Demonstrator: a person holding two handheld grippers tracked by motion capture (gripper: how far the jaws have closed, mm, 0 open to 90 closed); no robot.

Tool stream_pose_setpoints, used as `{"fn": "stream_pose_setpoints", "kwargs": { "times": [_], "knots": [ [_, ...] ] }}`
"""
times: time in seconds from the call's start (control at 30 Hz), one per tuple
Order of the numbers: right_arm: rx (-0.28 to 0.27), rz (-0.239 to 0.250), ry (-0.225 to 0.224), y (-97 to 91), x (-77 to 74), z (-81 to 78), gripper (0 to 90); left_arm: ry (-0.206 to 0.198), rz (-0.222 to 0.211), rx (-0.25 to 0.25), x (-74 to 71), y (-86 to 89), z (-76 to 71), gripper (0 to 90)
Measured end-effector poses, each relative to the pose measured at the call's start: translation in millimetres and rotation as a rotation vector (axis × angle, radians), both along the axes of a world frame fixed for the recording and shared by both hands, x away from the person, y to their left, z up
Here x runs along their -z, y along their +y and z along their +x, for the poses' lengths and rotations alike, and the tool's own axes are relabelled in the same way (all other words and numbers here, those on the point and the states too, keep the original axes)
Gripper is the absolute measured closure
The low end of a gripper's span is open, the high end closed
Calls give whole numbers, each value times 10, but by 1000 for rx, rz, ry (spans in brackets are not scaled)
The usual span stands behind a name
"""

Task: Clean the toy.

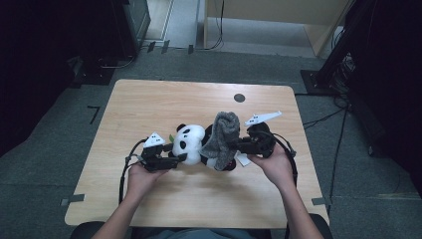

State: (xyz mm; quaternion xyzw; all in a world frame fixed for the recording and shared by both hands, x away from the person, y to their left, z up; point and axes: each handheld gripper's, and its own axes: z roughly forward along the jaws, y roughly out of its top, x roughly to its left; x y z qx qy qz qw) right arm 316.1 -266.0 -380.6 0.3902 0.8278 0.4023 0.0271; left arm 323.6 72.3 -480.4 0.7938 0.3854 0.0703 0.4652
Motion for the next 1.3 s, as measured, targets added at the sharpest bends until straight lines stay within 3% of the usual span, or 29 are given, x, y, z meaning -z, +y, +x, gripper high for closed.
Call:
{"fn": "stream_pose_setpoints", "kwargs": {
  "times": [0.17,0.23,0.3,0.4,0.6,0.7,0.8,1.0,1.07,1.3],
  "knots": [
    [19,-3,-12,-88,-21,-13,781,0,4,1,3,0,1,313],
    [47,-37,-25,-153,-23,-17,786,-1,10,3,6,-2,-2,315],
    [73,-74,-4,-221,7,-15,786,-1,10,2,5,-3,-3,315],
    [81,-87,14,-278,59,-21,786,0,8,2,5,-2,-2,315],
    [92,-100,8,-311,122,3,784,1,5,2,7,0,-1,314],
    [105,-132,-2,-317,160,36,783,3,3,2,6,4,1,309],
    [137,-206,-15,-342,215,60,783,3,2,3,6,8,3,307],
    [163,-191,4,-440,259,38,783,3,1,6,7,10,6,305],
    [162,-166,4,-453,242,23,784,3,-3,11,13,8,8,298],
    [149,-164,13,-321,357,101,783,0,-11,26,28,17,19,274]
  ]
}}
